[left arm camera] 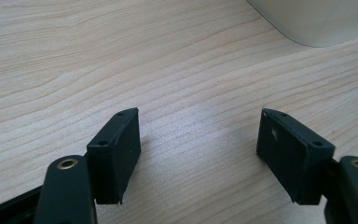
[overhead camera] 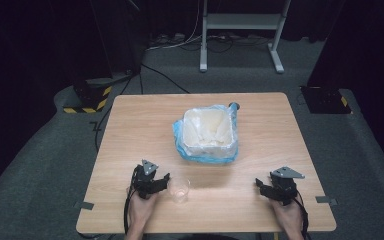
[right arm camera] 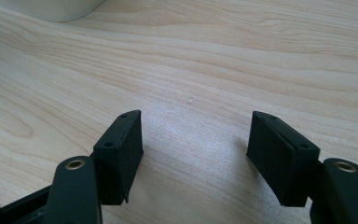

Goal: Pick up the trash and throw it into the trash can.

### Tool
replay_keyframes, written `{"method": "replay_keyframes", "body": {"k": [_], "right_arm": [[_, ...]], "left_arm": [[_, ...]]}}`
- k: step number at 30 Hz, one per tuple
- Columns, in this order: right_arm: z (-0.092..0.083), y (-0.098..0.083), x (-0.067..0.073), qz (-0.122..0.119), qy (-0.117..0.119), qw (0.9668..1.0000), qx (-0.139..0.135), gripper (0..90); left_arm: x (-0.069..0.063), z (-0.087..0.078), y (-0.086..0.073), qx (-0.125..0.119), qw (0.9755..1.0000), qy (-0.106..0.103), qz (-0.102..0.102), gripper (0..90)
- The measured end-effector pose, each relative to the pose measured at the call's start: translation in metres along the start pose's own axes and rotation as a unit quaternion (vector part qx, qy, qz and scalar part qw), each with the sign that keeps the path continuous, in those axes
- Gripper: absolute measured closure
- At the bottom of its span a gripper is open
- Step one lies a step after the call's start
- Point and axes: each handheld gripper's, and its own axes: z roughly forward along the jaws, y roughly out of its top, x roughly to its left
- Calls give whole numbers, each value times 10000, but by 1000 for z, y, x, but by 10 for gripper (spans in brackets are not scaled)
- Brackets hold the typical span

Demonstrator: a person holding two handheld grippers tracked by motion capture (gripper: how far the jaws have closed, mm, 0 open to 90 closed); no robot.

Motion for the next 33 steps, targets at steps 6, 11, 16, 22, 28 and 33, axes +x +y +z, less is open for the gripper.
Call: {"method": "replay_keyframes", "body": {"k": [6, 11, 16, 22, 28, 33], "right_arm": [[0, 0, 0, -4, 4, 10000, 2, 345], [0, 0, 0, -9, 10, 10000, -5, 345], [0, 0, 0, -9, 9, 10000, -2, 345], [0, 0, 0, -6, 3, 10000, 4, 345], [0, 0, 0, -8, 4, 10000, 2, 345], [0, 0, 0, -9, 4, 10000, 2, 345]], "left_arm": [[0, 0, 0, 32, 10000, -49, 24, 272], [0, 0, 0, 32, 9999, -105, 43, 254], [0, 0, 0, 32, 9999, -107, 81, 251], [1, -1, 0, 71, 9998, -132, 104, 251], [3, -5, 0, 178, 9997, -81, 137, 249], [5, -12, 0, 92, 9998, -111, 106, 246]]}}
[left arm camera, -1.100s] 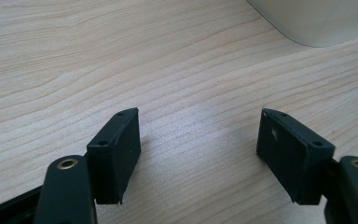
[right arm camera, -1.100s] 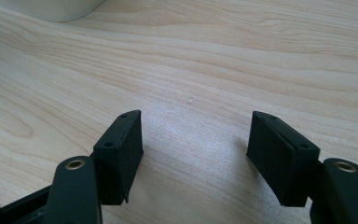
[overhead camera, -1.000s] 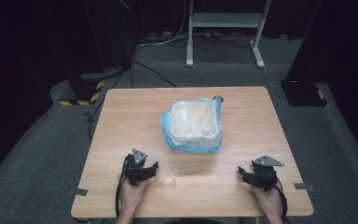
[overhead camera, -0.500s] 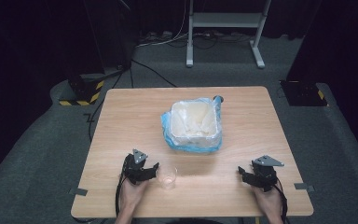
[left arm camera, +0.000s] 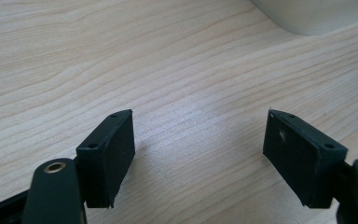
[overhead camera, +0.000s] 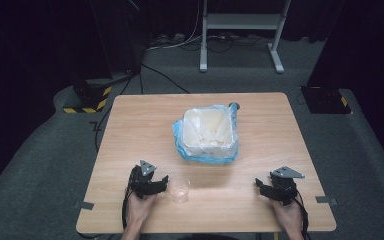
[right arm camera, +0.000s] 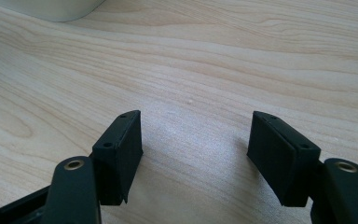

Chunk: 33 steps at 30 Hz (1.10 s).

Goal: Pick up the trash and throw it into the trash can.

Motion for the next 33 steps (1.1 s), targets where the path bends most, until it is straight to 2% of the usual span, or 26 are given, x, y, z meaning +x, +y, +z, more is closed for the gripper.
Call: {"method": "replay_keyframes", "body": {"k": [3, 8, 14, 28, 33], "right_arm": [[0, 0, 0, -1, 0, 10000, 1, 345], [0, 0, 0, 0, -1, 10000, 0, 345], [0, 0, 0, 2, -1, 10000, 2, 345], [0, 0, 0, -3, -1, 10000, 0, 345], [0, 0, 0, -4, -4, 10000, 0, 345]], "left_arm": [[2, -5, 0, -58, 9999, -72, -133, 237], [7, -9, -1, -63, 9996, -168, -212, 244], [12, -20, -2, -241, 9988, -227, -362, 254], [15, -44, -1, -380, 9975, -431, -418, 311], [13, -57, 2, -557, 9966, -435, -420, 341]]}}
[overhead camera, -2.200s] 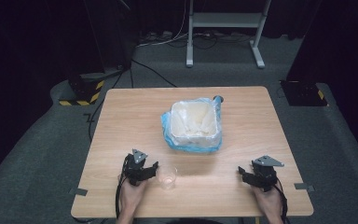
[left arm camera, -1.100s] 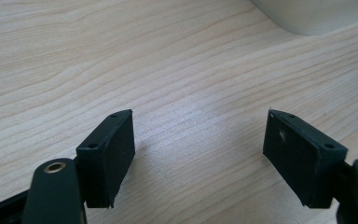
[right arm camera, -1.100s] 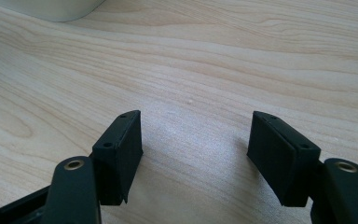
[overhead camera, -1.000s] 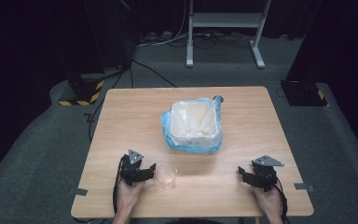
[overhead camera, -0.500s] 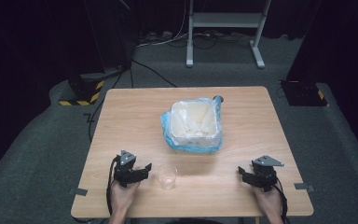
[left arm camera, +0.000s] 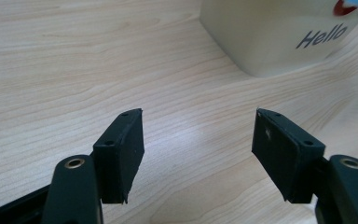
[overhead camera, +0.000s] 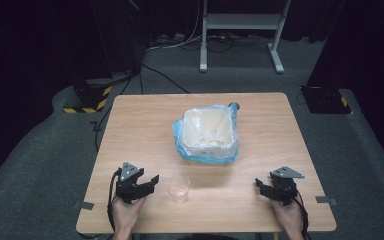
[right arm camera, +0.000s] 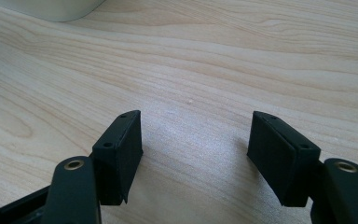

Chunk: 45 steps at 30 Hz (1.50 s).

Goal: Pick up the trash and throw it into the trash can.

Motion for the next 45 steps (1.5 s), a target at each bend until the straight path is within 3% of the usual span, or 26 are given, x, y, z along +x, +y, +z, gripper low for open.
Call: {"method": "replay_keyframes", "body": {"k": [15, 19, 25, 33, 40, 45], "right_arm": [[0, 0, 0, -2, -2, 10000, 0, 344], [0, 0, 0, -3, -4, 10000, 0, 344], [0, 0, 0, -1, -4, 10000, 0, 344], [0, 0, 0, 3, -7, 10000, -1, 344], [0, 0, 0, 5, -9, 10000, 0, 344], [0, 0, 0, 5, -7, 10000, 0, 344]], "left_arm": [[-8, -15, 13, -224, 9996, -162, 83, 378], [-13, -18, 19, -174, 9993, -218, 250, 382], [-20, -25, 27, -324, 9981, -394, 337, 410], [-35, -24, 30, -297, 9963, -620, 513, 441], [-46, -14, 32, -151, 9945, -769, 687, 495], [-49, -6, 32, -68, 9943, -814, 682, 556]]}}
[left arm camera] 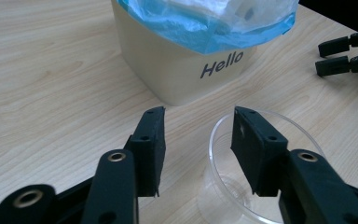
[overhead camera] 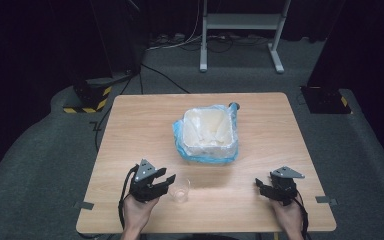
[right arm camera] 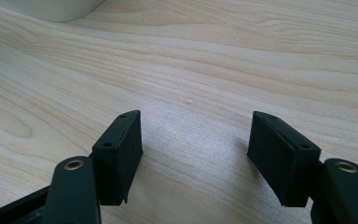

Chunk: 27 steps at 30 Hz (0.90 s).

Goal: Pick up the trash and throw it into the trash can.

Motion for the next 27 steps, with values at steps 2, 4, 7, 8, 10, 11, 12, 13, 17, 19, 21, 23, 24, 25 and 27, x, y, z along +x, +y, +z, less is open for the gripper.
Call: {"method": "replay_keyframes", "body": {"k": [2, 4, 7, 8, 10, 11, 12, 13, 17, 19, 21, 23, 24, 25, 27], "right_arm": [[0, 0, 0, -2, 0, 10000, 0, 344], [0, 0, 0, -6, -3, 10000, 2, 344], [0, 0, 0, -7, -2, 10000, 2, 344], [0, 0, 0, -7, -2, 10000, 3, 344], [0, 0, 0, -6, -2, 10000, 2, 344], [0, 0, 0, -6, -2, 10000, 2, 344], [0, 0, 0, -4, -4, 10000, 3, 344], [0, 0, 0, -3, -5, 10000, 2, 344], [0, 0, 0, -3, -6, 10000, 2, 344], [0, 0, 0, -5, -8, 10000, 2, 344], [0, 0, 0, -2, -7, 10000, 2, 344], [0, 0, 0, -2, -7, 10000, 3, 344], [0, 0, 0, -2, -7, 10000, 3, 344], [0, 0, 0, -1, -7, 10000, 3, 344], [0, 0, 0, -2, -6, 10000, 2, 344]], "left_arm": [[0, 2, 0, 8, 10000, -32, -7, 586], [0, 5, 0, 31, 10000, -70, -18, 614], [-2, 8, -1, 106, 9999, -67, 7, 641], [-2, 9, -1, 125, 9999, -65, 24, 653], [-2, 11, -2, 144, 9999, -74, 9, 665], [-2, 12, -2, 137, 9999, -93, -1, 665], [-1, 12, -3, 130, 9998, -123, -14, 681], [-1, 13, -3, 108, 9998, -162, -46, 688], [-2, 14, -4, 86, 9998, -161, -5, 727], [-2, 14, -4, 76, 9999, -151, 12, 750], [-1, 14, -4, 65, 9999, -146, -2, 775], [-1, 14, -4, 66, 9999, -132, 13, 802], [-1, 14, -4, 69, 9999, -134, 22, 802], [-1, 14, -4, 71, 9999, -137, 29, 821], [-1, 14, -4, 74, 9999, -138, 51, 840]]}}
